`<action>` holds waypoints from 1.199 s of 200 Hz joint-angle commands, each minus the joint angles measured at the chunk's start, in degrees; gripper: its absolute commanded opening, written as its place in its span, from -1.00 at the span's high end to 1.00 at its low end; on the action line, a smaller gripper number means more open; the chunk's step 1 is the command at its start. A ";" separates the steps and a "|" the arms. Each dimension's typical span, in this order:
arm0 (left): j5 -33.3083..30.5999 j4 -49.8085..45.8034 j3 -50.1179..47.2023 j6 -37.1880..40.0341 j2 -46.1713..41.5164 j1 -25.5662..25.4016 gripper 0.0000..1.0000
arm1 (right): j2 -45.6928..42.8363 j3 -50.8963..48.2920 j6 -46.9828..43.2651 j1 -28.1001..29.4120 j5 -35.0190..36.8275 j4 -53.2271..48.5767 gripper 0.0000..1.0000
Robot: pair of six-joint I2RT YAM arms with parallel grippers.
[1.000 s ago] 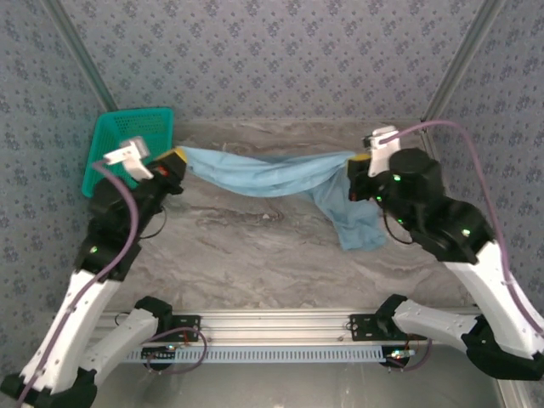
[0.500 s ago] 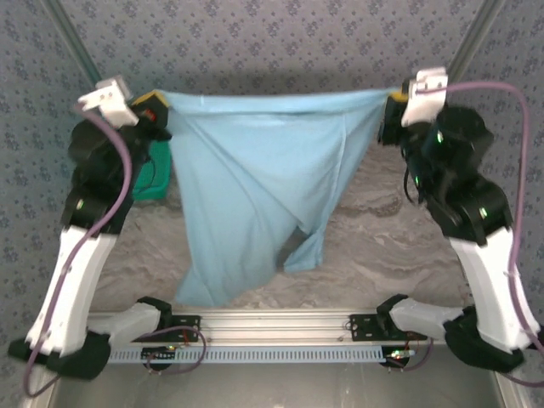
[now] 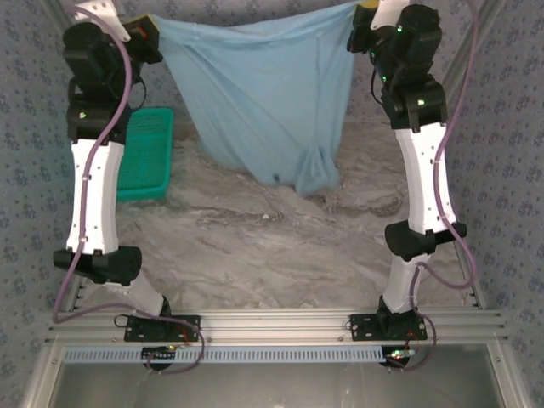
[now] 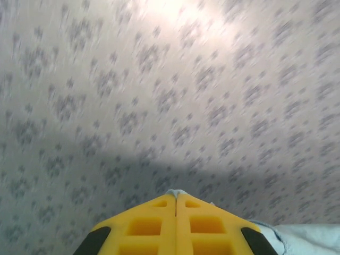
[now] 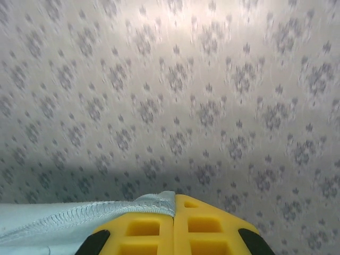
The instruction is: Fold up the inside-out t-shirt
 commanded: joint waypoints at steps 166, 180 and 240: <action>7.20 14.65 -105.75 -20.80 -27.34 -23.68 0.80 | -40.27 -108.70 27.32 0.17 -1.66 -8.40 0.64; 6.53 13.37 -104.45 -19.58 -27.17 -24.06 0.57 | -39.12 -106.81 25.83 -1.39 -1.31 -8.40 0.51; -0.35 6.35 -99.57 -14.00 -38.71 -24.66 -0.21 | -36.20 -102.70 22.34 -1.92 -3.99 -3.22 -0.04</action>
